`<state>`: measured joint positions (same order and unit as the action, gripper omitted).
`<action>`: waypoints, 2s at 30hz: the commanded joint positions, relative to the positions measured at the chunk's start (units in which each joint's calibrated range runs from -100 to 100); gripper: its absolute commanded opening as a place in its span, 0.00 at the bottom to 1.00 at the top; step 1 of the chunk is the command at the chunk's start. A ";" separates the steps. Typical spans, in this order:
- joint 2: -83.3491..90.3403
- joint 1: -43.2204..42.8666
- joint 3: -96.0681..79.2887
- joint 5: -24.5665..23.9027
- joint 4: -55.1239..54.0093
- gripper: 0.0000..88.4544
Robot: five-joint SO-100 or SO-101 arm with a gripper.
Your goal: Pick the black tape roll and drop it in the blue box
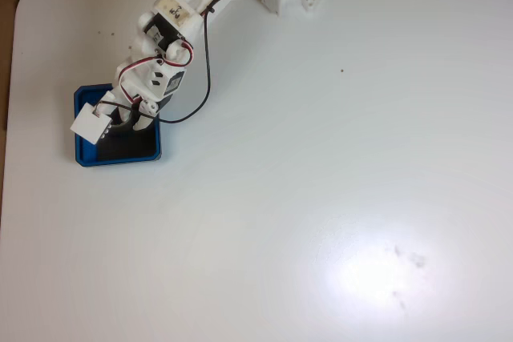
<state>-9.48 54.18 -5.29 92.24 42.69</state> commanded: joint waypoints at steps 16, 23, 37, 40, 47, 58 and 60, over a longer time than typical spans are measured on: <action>11.07 0.39 -5.22 -0.47 -0.04 0.17; 27.88 -0.20 -21.57 -0.56 -0.61 0.17; 60.07 -0.69 -52.39 -0.56 -0.70 0.17; 66.34 -0.69 -58.05 -0.56 -0.70 0.17; 81.31 -0.69 -71.17 -0.56 -0.70 0.17; 94.77 -0.69 -86.35 -0.21 -5.89 0.17; 96.27 -0.69 -89.14 -0.03 -7.87 0.17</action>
<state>84.34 53.79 -91.39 92.07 37.93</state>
